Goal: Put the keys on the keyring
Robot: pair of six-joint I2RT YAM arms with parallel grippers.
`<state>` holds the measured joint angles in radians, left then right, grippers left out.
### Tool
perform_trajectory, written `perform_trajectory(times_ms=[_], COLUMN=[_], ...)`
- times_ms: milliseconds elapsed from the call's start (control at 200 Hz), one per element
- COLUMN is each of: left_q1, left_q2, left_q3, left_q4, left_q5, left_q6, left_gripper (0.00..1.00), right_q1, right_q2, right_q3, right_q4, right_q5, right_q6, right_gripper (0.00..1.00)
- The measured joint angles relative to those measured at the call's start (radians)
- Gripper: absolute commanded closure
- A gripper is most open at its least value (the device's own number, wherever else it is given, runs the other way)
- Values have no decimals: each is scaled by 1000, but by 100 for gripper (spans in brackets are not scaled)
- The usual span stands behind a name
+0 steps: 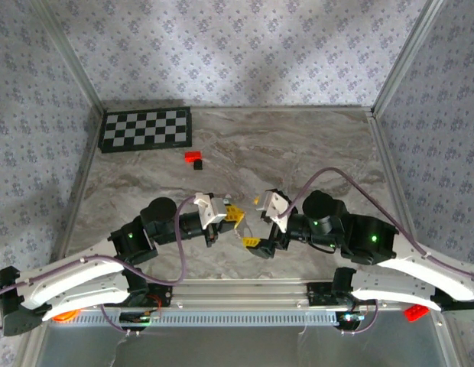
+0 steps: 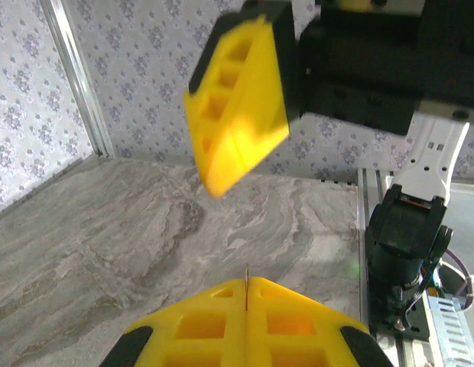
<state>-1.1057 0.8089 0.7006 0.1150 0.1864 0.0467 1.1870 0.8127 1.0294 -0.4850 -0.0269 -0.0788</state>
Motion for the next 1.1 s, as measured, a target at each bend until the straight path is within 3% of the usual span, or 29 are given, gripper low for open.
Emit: perform_trajectory(times_ms=[630, 780, 915, 1104], left_q1=[55, 63, 66, 72], left_q2=[-118, -169, -206, -232], left_q3=[-51, -71, -112, -128], left_q4=[46, 70, 127, 155], left_q5=[14, 23, 34, 61], left_q6=[-44, -66, -92, -111], left_gripper=[100, 100, 100, 100], right_q1=[-126, -164, -186, -195], right_q2=[-112, -131, -145, -143], right_q3=[-145, -162, -196, -240], right_q4=[221, 265, 311, 397], right_q5=[-174, -220, -255, -304], right_q6=[66, 89, 112, 148], right_gripper=[10, 15, 27, 35])
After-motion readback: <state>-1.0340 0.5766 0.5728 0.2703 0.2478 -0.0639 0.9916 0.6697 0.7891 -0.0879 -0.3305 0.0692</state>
